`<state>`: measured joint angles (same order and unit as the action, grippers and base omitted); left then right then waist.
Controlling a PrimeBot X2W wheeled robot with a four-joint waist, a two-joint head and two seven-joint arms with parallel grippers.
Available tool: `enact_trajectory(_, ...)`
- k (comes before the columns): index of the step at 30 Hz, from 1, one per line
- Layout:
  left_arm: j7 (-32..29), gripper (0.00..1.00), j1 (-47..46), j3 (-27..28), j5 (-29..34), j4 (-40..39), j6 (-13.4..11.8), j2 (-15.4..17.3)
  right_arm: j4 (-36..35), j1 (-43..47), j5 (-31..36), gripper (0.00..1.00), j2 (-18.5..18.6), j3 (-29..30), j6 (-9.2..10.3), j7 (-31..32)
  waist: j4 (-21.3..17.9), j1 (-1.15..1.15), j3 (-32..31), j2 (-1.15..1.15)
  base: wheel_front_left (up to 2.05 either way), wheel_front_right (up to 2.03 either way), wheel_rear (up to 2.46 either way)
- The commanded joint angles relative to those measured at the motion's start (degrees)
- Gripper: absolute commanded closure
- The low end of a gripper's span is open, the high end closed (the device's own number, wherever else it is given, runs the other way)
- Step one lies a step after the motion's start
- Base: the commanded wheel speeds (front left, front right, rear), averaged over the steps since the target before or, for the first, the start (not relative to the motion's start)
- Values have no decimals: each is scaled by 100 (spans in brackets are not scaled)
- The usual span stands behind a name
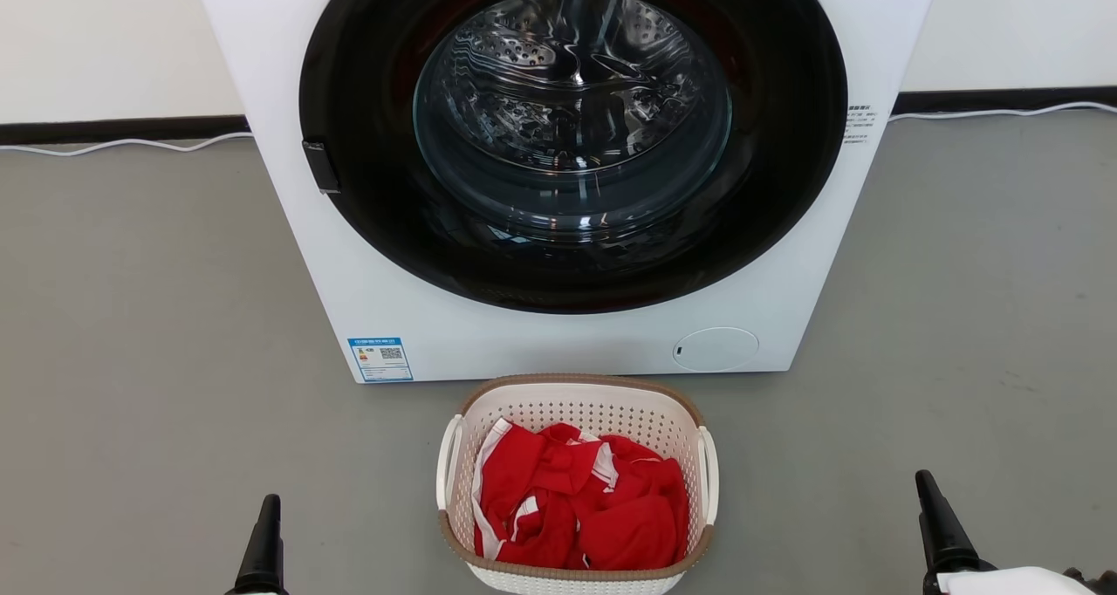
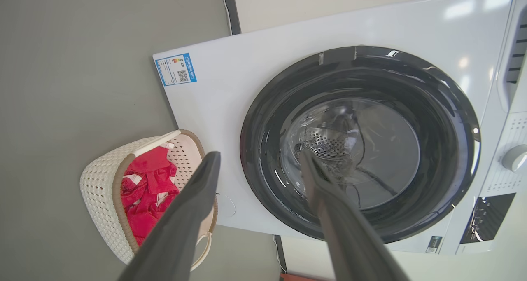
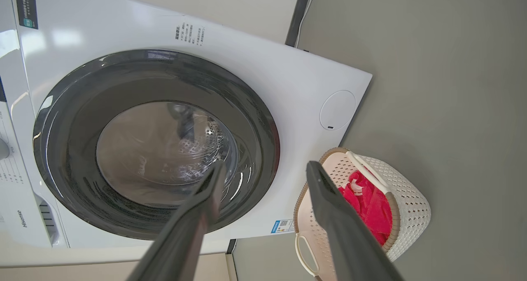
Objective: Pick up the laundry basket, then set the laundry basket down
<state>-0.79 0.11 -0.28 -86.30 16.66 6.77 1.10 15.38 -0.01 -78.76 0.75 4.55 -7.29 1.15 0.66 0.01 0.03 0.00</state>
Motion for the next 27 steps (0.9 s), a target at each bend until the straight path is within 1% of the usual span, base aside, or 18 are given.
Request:
enact_trajectory(1,69,0,-60,18,104,-168,21,85,-197,-88,207,0,91,-51,-6,-99,4,-1,-3,0,0,0,0)
enact_trajectory(14,287,0,-22,-95,1042,-171,28,96,-320,-50,1447,0,108,-114,-8,-317,49,-1,-53,0,0,0,0)
enact_trajectory(16,321,0,-14,-100,1236,-178,29,97,-343,-43,1644,0,111,-130,-9,-351,53,-1,-60,0,0,0,0)
enact_trajectory(17,354,0,-4,-97,1427,-184,30,98,-365,-37,1859,0,114,-157,-9,-385,57,-1,-66,0,0,0,0)
enact_trajectory(27,522,0,28,-83,2457,-250,36,106,-468,-5,2869,0,127,-251,-10,-553,88,-1,-76,0,0,0,0)
